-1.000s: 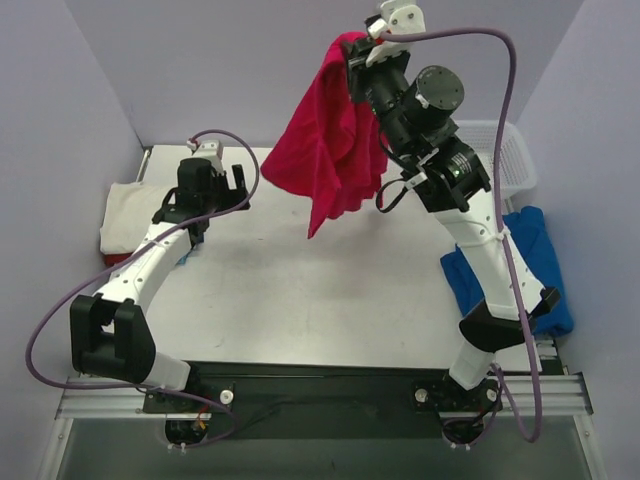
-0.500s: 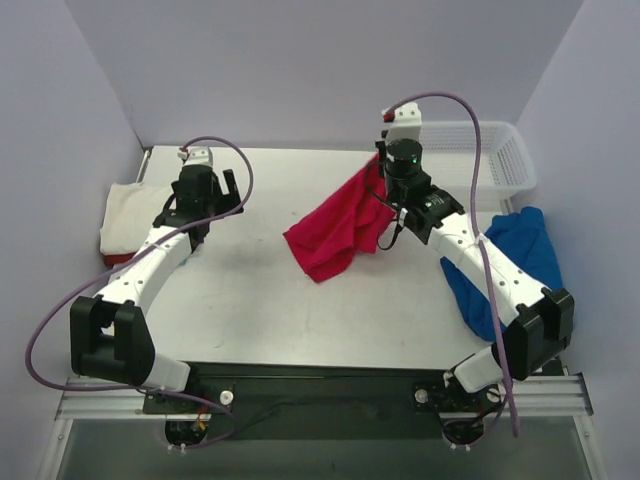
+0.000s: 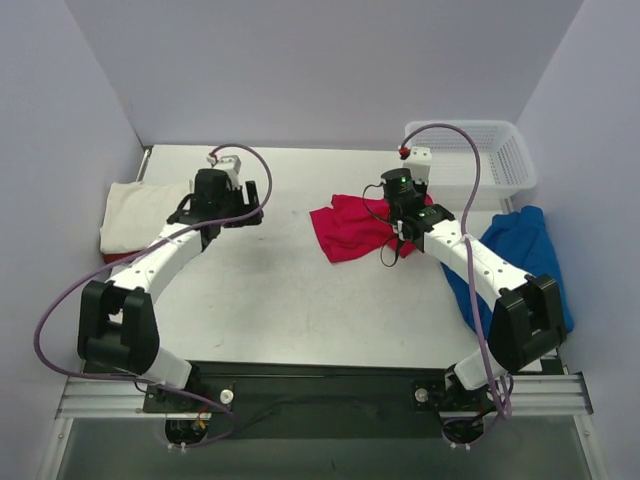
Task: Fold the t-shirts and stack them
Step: Move the tshirt to the center of the board, then flatten out the tshirt
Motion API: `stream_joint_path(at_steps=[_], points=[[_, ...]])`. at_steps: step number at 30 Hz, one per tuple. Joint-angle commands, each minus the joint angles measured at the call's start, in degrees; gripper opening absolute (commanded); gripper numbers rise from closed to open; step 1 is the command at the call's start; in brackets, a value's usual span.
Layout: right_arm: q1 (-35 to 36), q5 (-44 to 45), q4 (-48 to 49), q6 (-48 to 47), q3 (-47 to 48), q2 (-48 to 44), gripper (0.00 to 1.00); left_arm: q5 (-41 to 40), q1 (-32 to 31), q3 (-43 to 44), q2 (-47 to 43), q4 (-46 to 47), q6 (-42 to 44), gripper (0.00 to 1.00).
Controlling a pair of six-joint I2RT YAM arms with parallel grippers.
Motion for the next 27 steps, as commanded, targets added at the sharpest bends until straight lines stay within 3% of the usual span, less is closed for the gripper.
stream_joint_path(at_steps=[1, 5, 17, 27], points=[[-0.55, 1.5, -4.19, 5.32, 1.15, -0.03, 0.0, 8.62, -2.12, 2.47, 5.0, 0.47, -0.1, 0.8], [-0.81, -0.96, -7.63, 8.39, 1.07, -0.29, 0.0, 9.51, -4.41, 7.91, 13.95, -0.06, -2.55, 0.77], [-0.9, -4.75, -10.97, 13.23, -3.15, -2.23, 0.0, 6.78, -9.68, 22.14, 29.44, 2.75, -11.44, 0.74], [-0.99, -6.59, -11.24, 14.29, -5.44, -3.81, 0.0, 1.0, -14.7, 35.24, 40.69, -5.75, -13.38, 0.7]])
